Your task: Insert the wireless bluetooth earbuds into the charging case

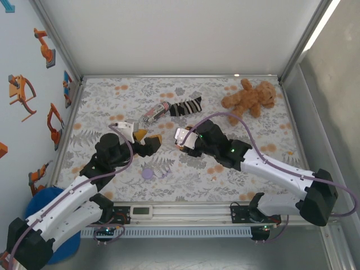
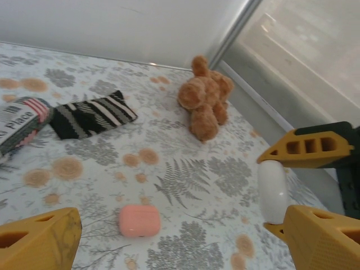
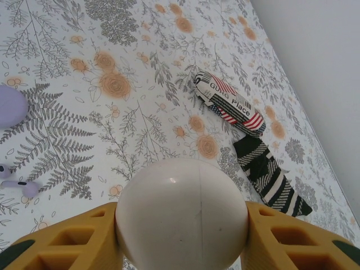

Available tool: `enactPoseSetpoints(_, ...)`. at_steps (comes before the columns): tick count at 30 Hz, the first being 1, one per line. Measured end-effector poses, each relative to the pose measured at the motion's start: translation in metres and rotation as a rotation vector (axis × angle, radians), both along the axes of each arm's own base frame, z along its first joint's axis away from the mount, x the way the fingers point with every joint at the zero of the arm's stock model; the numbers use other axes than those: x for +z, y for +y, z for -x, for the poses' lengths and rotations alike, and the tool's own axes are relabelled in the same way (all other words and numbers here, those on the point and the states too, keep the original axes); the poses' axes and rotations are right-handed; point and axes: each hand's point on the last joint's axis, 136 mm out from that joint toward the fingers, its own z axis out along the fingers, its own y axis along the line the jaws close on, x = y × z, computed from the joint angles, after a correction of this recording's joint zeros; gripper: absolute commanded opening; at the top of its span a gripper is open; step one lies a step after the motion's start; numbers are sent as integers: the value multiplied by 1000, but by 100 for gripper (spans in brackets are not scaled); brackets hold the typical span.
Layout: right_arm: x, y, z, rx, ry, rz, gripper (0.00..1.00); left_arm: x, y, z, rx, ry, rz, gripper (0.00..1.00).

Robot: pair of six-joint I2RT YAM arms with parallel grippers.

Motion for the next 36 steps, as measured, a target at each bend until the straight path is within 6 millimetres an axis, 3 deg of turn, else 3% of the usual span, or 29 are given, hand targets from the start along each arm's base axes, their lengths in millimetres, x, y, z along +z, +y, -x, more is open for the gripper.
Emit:
enactPoseSetpoints(5,0,-3,2,6,-6,6,47,9,-24,7,-136,46,48,87)
enactPoseSetpoints(19,3,-5,3,5,-10,1,46,5,-69,23,-355,151,54,79)
enactPoseSetpoints(36,7,-10,3,-9,-17,2,46,-16,-90,24,-434,251,22,57)
